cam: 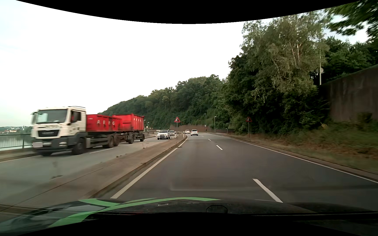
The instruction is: Follow the waypoints while adhering to traffic rules and regulations
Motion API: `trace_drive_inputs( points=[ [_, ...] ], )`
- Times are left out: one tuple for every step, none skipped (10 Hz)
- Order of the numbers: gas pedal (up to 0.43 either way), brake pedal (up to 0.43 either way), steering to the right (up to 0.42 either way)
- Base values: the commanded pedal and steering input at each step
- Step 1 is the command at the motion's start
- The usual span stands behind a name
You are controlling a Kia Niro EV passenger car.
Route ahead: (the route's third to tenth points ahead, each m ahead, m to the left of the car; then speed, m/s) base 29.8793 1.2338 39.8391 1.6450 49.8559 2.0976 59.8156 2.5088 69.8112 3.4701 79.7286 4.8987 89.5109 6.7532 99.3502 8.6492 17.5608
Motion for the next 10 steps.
trace_drive_inputs(
  points=[
    [0.169,0.000,-0.003],
    [0.169,0.000,-0.003],
    [0.169,0.000,-0.003],
    [0.169,0.000,-0.004],
    [0.169,0.000,-0.004],
    [0.169,0.000,-0.006],
    [0.169,0.000,-0.008],
    [0.169,0.000,-0.009],
    [0.169,0.000,-0.009],
    [0.169,0.000,-0.009]
  ],
)
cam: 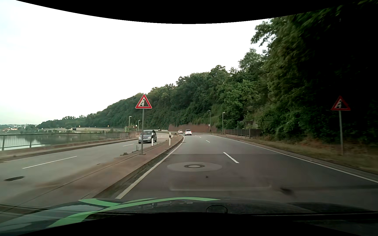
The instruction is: Follow the waypoints while adhering to traffic rules and regulations
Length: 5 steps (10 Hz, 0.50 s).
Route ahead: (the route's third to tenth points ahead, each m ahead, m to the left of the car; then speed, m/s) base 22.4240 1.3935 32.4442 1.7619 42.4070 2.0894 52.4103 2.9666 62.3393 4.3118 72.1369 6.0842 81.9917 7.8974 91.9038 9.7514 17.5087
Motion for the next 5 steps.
trace_drive_inputs(
  points=[
    [0.169,0.000,-0.009],
    [0.169,0.000,-0.010],
    [0.169,0.000,-0.011],
    [0.169,0.000,-0.012],
    [0.169,0.000,-0.012]
  ],
)
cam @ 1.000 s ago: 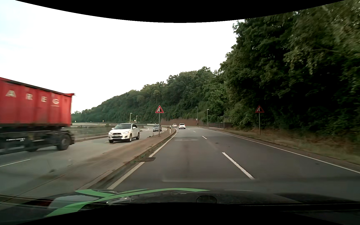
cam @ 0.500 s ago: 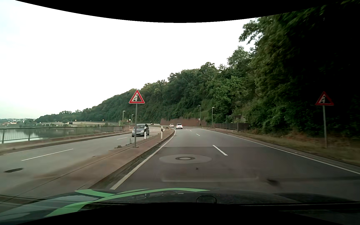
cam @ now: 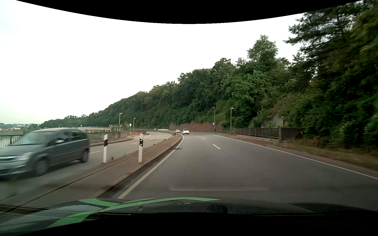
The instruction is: Follow the waypoints while adhering to traffic rules and regulations
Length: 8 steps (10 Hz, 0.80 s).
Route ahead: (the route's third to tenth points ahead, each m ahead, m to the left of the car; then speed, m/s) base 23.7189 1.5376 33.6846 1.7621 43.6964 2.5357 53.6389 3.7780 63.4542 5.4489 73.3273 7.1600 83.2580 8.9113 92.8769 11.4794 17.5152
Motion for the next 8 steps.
trace_drive_inputs(
  points=[
    [0.169,0.000,-0.012],
    [0.169,0.000,-0.011],
    [0.169,0.000,-0.011],
    [0.169,0.000,-0.011],
    [0.169,0.000,-0.011],
    [0.169,0.000,-0.011],
    [0.169,0.000,-0.011],
    [0.169,0.000,-0.011]
  ],
)
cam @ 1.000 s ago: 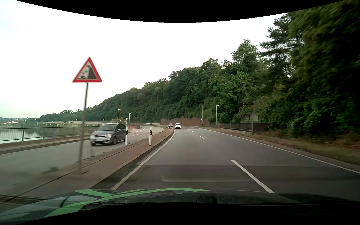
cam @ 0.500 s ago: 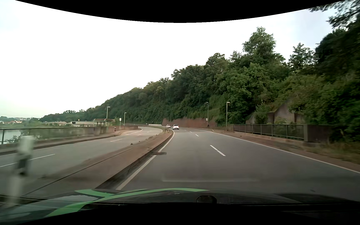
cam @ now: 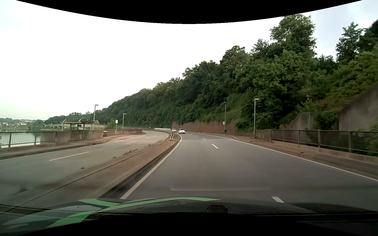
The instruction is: Follow the waypoints while adhering to traffic rules and regulations
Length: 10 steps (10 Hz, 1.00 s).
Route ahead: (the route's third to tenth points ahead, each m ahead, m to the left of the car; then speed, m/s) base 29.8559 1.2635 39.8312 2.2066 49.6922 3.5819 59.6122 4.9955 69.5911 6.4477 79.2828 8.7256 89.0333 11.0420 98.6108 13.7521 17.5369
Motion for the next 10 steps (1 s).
trace_drive_inputs(
  points=[
    [0.177,0.000,-0.013],
    [0.177,0.000,-0.014],
    [0.177,0.000,-0.014],
    [0.177,0.000,-0.015],
    [0.189,0.000,-0.015],
    [0.189,0.000,-0.016],
    [0.189,0.000,-0.016],
    [0.189,0.000,-0.016],
    [0.189,0.000,-0.016],
    [0.197,0.000,-0.016]
  ],
)
